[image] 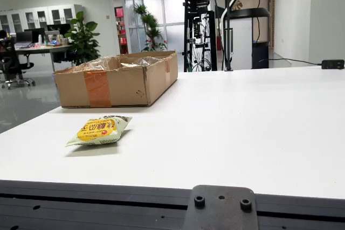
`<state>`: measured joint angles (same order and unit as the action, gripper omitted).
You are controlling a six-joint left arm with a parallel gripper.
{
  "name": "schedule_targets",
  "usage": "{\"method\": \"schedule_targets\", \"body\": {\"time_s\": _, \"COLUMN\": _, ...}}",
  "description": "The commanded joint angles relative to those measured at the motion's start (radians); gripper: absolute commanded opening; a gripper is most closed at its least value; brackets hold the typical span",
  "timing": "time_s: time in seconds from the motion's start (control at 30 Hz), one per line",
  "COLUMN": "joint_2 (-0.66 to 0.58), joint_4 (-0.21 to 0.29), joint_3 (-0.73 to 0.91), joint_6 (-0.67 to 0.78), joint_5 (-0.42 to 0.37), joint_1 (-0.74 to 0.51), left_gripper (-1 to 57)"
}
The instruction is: Grasp a snack and put it in the bin.
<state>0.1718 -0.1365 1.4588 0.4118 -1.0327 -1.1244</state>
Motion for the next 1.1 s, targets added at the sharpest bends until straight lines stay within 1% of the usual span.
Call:
{"method": "schedule_targets", "body": {"time_s": 0.03, "joint_2": 0.000, "joint_4": 0.002, "joint_3": 0.000, "joint_6": 0.001, "joint_5": -0.002, "joint_1": -0.001, "left_gripper": 3.5}}
{"method": "schedule_targets", "body": {"time_s": 0.17, "joint_2": 0.000, "joint_4": 0.003, "joint_3": 0.000, "joint_6": 0.014, "joint_5": -0.002, "joint_1": -0.004, "left_gripper": 8.5}}
{"method": "schedule_targets", "body": {"time_s": 0.3, "joint_2": 0.006, "joint_4": 0.003, "joint_3": 0.000, "joint_6": 0.016, "joint_5": -0.007, "joint_1": -0.011, "left_gripper": 15.2}}
{"method": "schedule_targets", "body": {"time_s": 0.6, "joint_2": 0.036, "joint_4": 0.002, "joint_3": 0.012, "joint_6": -0.033, "joint_5": -0.027, "joint_1": -0.031, "left_gripper": 28.9}}
{"method": "schedule_targets", "body": {"time_s": 0.7, "joint_2": 0.042, "joint_4": 0.002, "joint_3": 0.019, "joint_6": -0.048, "joint_5": -0.025, "joint_1": -0.031, "left_gripper": 31.6}}
{"method": "schedule_targets", "body": {"time_s": 1.1, "joint_2": 0.076, "joint_4": 0.002, "joint_3": 0.040, "joint_6": -0.075, "joint_5": 0.014, "joint_1": 0.004, "left_gripper": 38.8}}
